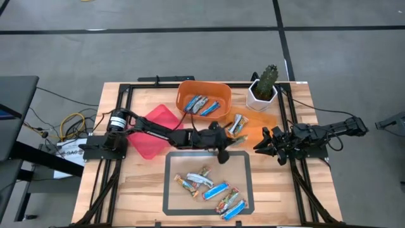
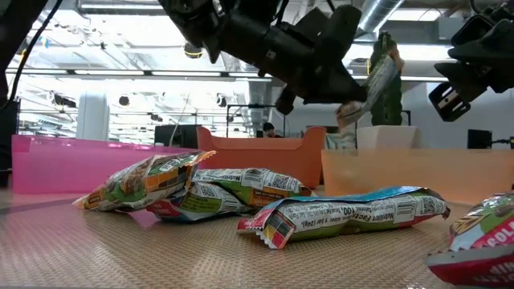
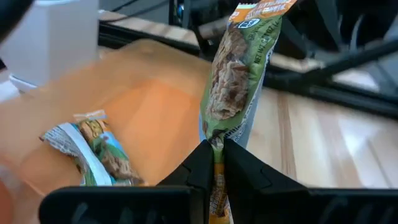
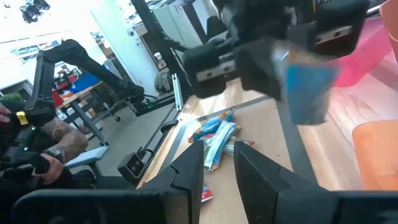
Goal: Pick and place Granola Bars by type
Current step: Put the top yellow granola bar into the light orange bin
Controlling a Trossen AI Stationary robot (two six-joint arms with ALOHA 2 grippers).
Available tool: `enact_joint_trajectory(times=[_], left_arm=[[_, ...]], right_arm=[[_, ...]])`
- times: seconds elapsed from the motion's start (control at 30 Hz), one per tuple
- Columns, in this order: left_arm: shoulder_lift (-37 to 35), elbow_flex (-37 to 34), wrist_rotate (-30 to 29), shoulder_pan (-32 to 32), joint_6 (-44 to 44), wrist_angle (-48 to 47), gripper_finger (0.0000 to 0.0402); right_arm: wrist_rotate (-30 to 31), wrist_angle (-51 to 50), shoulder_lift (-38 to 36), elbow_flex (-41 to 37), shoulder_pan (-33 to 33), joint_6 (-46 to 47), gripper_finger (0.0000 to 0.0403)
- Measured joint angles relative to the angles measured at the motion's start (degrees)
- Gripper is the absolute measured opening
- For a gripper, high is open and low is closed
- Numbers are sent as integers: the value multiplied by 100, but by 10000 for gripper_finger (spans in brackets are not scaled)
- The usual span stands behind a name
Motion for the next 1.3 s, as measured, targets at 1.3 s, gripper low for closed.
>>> enact_joint_trajectory(times=[1.3], left_arm=[[4,20,-868,782,-2794,-554,24]], right_arm=[[2,-1,-1,0,1,1,82]])
